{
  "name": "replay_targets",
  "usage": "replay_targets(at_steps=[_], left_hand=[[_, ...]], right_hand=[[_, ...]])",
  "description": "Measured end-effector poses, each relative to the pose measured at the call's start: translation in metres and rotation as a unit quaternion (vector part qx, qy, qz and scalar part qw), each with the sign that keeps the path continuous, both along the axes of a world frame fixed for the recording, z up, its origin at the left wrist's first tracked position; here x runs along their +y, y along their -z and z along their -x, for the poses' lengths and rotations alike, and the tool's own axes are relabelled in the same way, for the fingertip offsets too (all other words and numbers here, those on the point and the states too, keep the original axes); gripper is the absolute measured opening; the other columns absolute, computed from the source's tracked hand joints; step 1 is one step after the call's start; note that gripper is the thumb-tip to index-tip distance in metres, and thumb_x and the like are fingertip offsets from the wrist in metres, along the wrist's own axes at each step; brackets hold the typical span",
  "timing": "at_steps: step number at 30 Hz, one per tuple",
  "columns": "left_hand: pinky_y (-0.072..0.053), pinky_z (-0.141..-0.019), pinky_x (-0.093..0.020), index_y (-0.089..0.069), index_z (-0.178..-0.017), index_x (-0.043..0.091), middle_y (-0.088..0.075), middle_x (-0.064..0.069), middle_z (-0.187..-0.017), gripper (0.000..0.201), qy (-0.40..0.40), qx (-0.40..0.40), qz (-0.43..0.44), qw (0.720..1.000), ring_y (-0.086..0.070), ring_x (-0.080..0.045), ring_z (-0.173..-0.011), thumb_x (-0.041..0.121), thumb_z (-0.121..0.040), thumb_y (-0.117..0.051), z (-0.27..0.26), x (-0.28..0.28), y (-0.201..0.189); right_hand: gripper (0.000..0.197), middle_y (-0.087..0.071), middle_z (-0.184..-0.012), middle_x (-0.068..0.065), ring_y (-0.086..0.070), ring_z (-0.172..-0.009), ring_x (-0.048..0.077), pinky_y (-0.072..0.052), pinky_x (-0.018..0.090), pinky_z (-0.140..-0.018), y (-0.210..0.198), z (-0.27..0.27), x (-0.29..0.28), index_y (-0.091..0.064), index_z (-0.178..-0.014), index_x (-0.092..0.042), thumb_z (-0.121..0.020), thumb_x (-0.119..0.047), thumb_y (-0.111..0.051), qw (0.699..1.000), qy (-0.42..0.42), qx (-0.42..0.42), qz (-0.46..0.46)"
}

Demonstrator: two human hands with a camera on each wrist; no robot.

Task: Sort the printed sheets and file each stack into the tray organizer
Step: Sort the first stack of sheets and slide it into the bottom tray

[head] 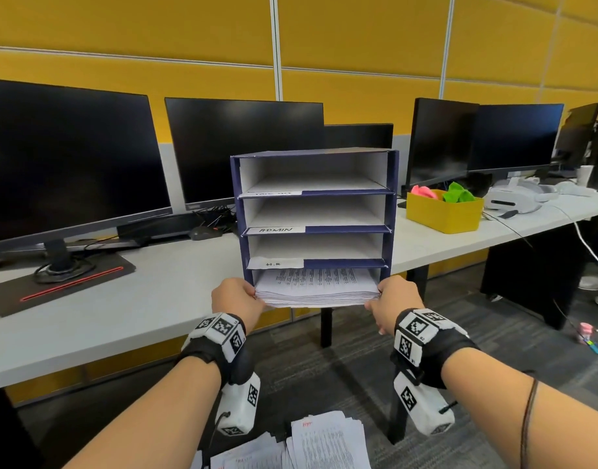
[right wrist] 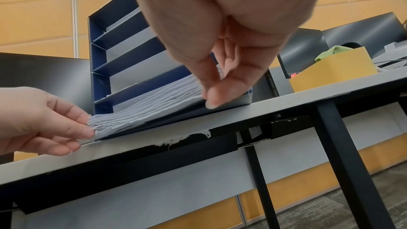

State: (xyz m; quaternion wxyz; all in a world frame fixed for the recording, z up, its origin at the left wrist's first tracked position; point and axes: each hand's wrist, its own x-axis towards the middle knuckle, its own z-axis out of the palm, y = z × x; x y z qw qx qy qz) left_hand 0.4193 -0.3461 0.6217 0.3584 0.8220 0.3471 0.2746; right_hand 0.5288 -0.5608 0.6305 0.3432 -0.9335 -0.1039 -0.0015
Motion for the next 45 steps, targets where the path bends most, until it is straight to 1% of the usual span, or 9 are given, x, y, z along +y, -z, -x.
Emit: replay_targets(at_steps=[6,11,17,23,27,30,32,39,45], left_hand=[[-0.061,-0.071,-0.038,-0.059,-0.071,0.028,-0.071,-0.007,-0.081,0.019,0.002,0.002,-0.012,1.0,-0.07,-0.03,-0.072,0.014,-0.079,-0.07,-0.016,0.004,0.002],[-0.05,-0.079,-0.033,-0.062,-0.1,0.014,-0.065,-0.008,-0.1,0.01,0.005,0.023,-0.08,0.997,-0.063,-0.027,-0.092,0.018,-0.091,-0.061,-0.021,0.0,0.002],[-0.05,-0.081,-0.036,-0.056,-0.104,0.013,-0.063,-0.011,-0.103,0.014,0.025,0.031,-0.097,0.995,-0.06,-0.028,-0.091,0.008,-0.092,-0.05,-0.017,-0.005,0.004],[-0.049,-0.092,-0.032,-0.064,-0.117,0.025,-0.062,-0.004,-0.123,0.044,0.1,0.145,-0.131,0.976,-0.059,-0.026,-0.107,0.001,-0.084,-0.05,-0.014,0.003,0.003],[-0.054,-0.079,-0.034,-0.053,-0.126,0.024,-0.06,-0.01,-0.117,0.049,0.117,0.184,-0.134,0.967,-0.06,-0.027,-0.087,-0.001,-0.083,-0.05,-0.02,0.003,0.0],[-0.056,-0.075,-0.036,-0.046,-0.129,0.023,-0.058,-0.011,-0.114,0.052,0.129,0.193,-0.108,0.967,-0.063,-0.03,-0.085,0.0,-0.083,-0.052,-0.024,0.003,-0.001],[-0.057,-0.08,-0.04,-0.046,-0.128,0.021,-0.058,-0.012,-0.114,0.052,0.116,0.17,-0.088,0.975,-0.064,-0.032,-0.089,0.0,-0.081,-0.053,-0.022,0.002,-0.001],[-0.057,-0.082,-0.043,-0.034,-0.125,0.019,-0.058,-0.013,-0.109,0.052,0.078,0.106,-0.028,0.991,-0.063,-0.036,-0.09,0.002,-0.08,-0.052,-0.022,-0.011,0.003],[-0.054,-0.045,-0.035,-0.028,-0.137,0.0,-0.059,-0.025,-0.092,0.053,0.09,0.063,0.044,0.993,-0.062,-0.032,-0.057,-0.007,-0.087,-0.047,-0.031,-0.012,-0.002]], right_hand=[[0.025,-0.066,-0.097,0.012,-0.065,-0.084,0.028,-0.054,0.031,-0.074,0.002,-0.014,0.005,-0.062,-0.101,-0.006,-0.086,-0.026,-0.066,0.999,0.001,-0.021,0.046],[0.018,-0.066,-0.088,0.012,-0.066,-0.076,0.028,-0.057,0.034,-0.072,0.003,-0.023,0.012,-0.057,-0.097,-0.006,-0.086,-0.021,-0.06,0.999,-0.008,0.026,0.046],[0.016,-0.067,-0.056,0.006,-0.054,-0.04,0.018,-0.048,0.026,-0.043,-0.009,-0.021,0.015,-0.057,-0.078,0.002,-0.089,-0.005,-0.047,0.991,-0.059,0.119,0.022],[0.031,-0.051,-0.03,-0.003,-0.042,-0.022,0.009,-0.038,0.018,-0.036,-0.02,-0.014,0.013,-0.064,-0.097,0.009,-0.096,-0.011,-0.04,0.988,-0.06,0.141,0.013],[0.029,-0.059,-0.053,0.004,-0.049,-0.04,0.013,-0.039,0.017,-0.035,-0.022,-0.017,0.012,-0.065,-0.098,0.01,-0.094,-0.009,-0.043,0.986,-0.075,0.152,-0.008],[0.022,-0.066,-0.074,0.012,-0.048,-0.044,0.016,-0.04,0.02,-0.035,-0.019,-0.016,0.012,-0.047,-0.1,0.015,-0.094,-0.006,-0.042,0.983,-0.069,0.162,-0.048],[0.031,-0.069,-0.086,0.018,-0.047,-0.046,0.019,-0.041,0.022,-0.039,-0.014,-0.014,0.01,-0.04,-0.119,0.012,-0.094,-0.005,-0.039,0.981,-0.069,0.168,-0.07],[0.065,-0.066,-0.076,0.012,-0.047,-0.041,0.016,-0.041,0.022,-0.037,0.001,-0.008,-0.001,-0.005,-0.151,-0.01,-0.095,-0.005,-0.038,0.976,-0.082,0.163,-0.121],[0.071,-0.067,-0.081,0.013,-0.044,-0.032,0.014,-0.036,0.017,-0.032,0.001,-0.006,-0.001,0.003,-0.151,-0.013,-0.092,-0.001,-0.035,0.964,-0.11,0.193,-0.143]])
